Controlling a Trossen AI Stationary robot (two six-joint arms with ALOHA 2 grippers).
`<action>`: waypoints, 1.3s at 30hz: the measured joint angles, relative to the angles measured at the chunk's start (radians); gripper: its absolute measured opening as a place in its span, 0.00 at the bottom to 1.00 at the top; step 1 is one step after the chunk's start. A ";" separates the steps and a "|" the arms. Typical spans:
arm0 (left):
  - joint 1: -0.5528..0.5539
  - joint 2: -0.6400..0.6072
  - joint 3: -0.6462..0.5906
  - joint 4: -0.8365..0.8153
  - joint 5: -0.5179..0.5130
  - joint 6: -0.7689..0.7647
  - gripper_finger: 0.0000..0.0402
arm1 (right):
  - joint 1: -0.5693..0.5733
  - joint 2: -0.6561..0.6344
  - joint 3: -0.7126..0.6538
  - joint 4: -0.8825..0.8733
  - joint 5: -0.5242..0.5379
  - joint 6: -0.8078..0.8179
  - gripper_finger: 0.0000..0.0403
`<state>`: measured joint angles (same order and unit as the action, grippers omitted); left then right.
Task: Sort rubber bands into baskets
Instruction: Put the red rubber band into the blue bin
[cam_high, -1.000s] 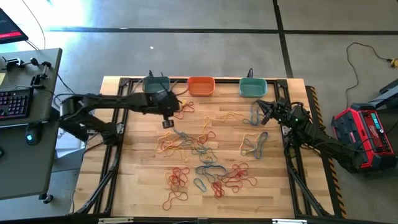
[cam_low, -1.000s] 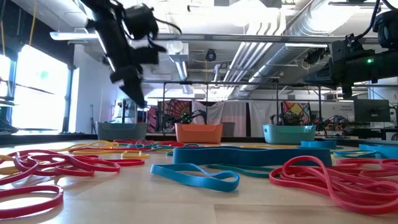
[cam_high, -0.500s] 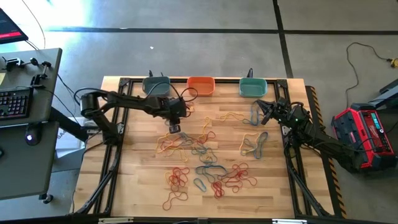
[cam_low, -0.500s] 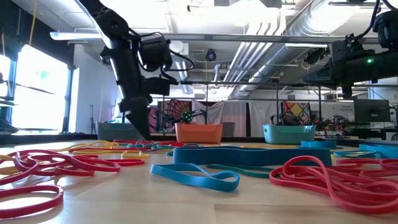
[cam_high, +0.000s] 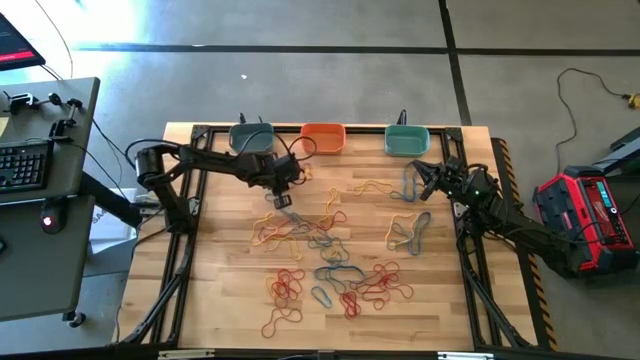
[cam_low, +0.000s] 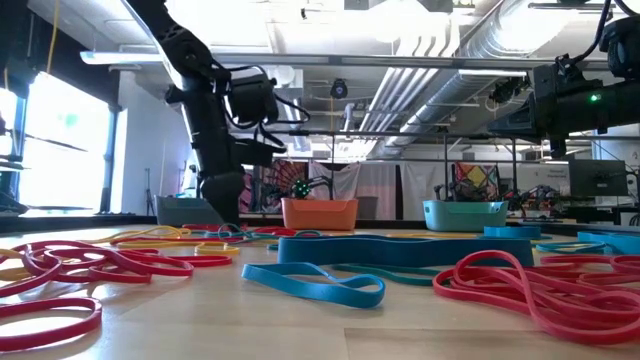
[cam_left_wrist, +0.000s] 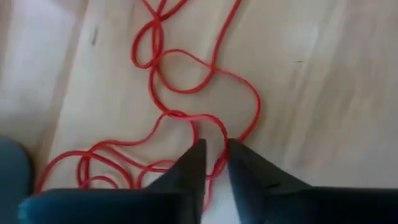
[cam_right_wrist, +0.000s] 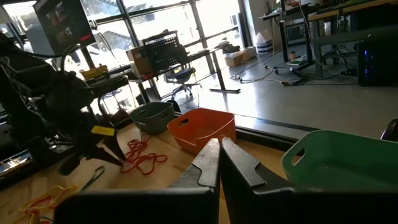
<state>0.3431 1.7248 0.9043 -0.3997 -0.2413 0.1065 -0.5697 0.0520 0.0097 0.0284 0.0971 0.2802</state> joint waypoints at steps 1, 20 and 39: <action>0.000 -0.006 0.000 0.000 0.000 0.006 0.07 | 0.000 0.000 0.000 0.000 0.000 0.000 0.00; -0.005 -0.400 0.000 -0.004 0.003 0.010 0.00 | 0.000 0.000 0.000 0.000 0.000 0.000 0.00; -0.064 -0.614 0.000 0.004 -0.244 0.087 0.00 | 0.000 0.000 0.000 0.000 0.000 0.000 0.00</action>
<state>0.2788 1.1109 0.9047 -0.3958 -0.4854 0.1940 -0.5694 0.0517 0.0101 0.0284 0.0975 0.2802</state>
